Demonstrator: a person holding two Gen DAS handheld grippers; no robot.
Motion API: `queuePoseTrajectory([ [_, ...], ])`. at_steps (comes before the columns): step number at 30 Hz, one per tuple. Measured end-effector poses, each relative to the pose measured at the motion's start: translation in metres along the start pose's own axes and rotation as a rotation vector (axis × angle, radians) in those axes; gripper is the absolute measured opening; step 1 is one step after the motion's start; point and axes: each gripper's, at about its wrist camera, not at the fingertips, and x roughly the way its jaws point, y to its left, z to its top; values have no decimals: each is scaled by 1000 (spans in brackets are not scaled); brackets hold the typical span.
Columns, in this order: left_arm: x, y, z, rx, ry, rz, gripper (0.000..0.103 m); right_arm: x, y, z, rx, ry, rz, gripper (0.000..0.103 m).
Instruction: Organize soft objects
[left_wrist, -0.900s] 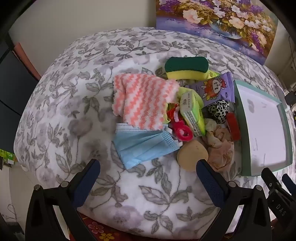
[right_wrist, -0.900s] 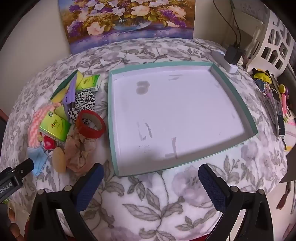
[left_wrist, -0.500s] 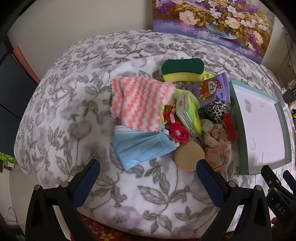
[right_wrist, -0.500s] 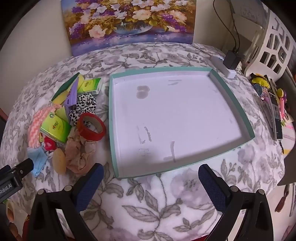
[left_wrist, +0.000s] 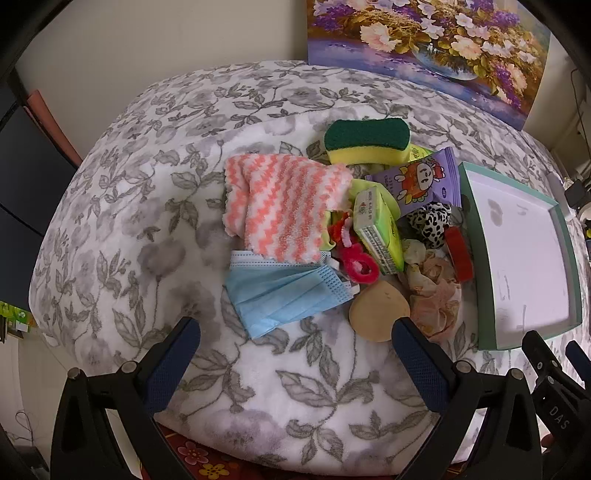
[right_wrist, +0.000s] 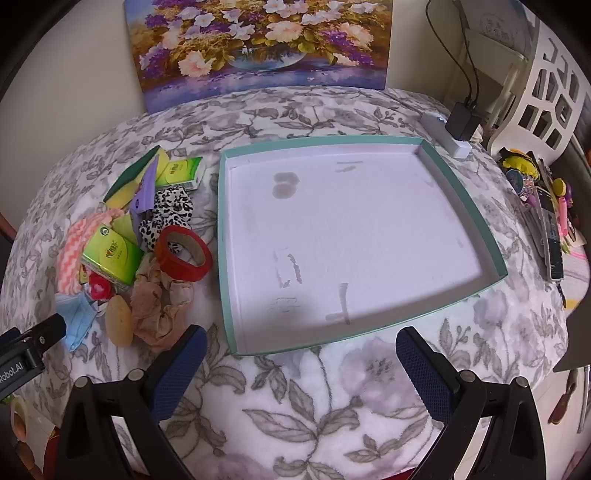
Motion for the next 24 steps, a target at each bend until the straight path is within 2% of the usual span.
queuePoseTrajectory([
  [24,4,3,0,-11,11,7,103,2,0,-1,-1,2,-10,103],
])
